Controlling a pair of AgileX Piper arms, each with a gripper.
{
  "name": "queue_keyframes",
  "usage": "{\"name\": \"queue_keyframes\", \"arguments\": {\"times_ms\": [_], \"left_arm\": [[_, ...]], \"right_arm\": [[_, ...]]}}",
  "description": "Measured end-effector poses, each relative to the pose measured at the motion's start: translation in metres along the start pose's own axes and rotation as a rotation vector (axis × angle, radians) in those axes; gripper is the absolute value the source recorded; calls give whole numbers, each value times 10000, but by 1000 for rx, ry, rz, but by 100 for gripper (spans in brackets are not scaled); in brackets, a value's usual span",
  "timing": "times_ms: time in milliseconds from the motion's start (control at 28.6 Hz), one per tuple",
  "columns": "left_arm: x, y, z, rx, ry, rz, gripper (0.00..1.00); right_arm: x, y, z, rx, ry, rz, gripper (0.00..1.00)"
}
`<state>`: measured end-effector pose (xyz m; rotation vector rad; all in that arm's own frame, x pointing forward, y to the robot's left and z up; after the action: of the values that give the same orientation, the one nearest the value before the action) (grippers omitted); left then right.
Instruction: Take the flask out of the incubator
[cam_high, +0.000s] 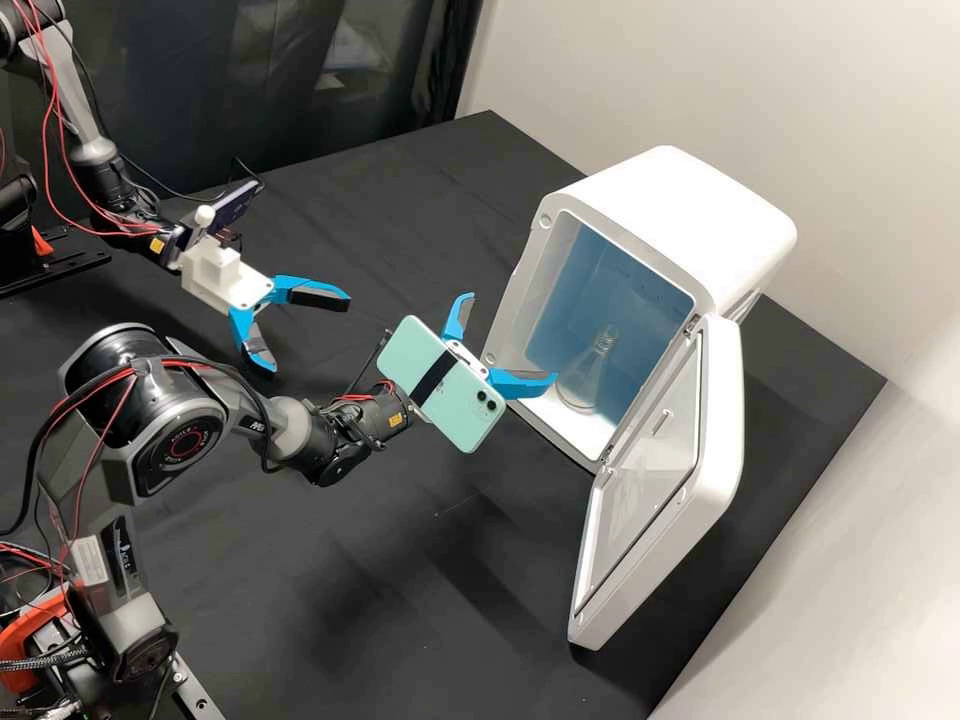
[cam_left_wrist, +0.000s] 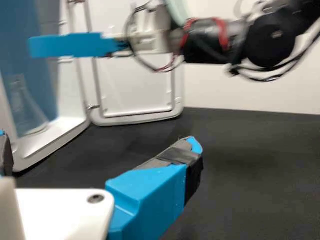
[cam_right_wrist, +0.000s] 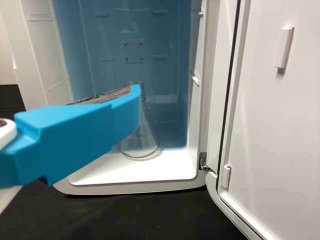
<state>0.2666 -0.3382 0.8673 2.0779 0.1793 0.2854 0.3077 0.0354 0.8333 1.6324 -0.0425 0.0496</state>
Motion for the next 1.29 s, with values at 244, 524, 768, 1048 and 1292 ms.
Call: {"name": "queue_keyframes", "arguments": {"times_ms": [244, 524, 768, 1048, 1292], "left_arm": [[-13, 4, -132, -7, 44, 7, 100], [-14, 19, -133, -7, 41, 23, 100], [-14, 19, -133, -7, 41, 23, 100], [-14, 19, -133, -7, 41, 23, 100], [-14, 19, -133, -7, 41, 23, 100]], "right_arm": [[0, 0, 0, 0, 0, 0, 100], [0, 0, 0, 6, 0, 0, 100], [109, -21, 74, 11, -16, 10, 100], [475, -43, 265, 24, -94, 27, 100], [668, -55, 312, 10, -132, 24, 100]]}}
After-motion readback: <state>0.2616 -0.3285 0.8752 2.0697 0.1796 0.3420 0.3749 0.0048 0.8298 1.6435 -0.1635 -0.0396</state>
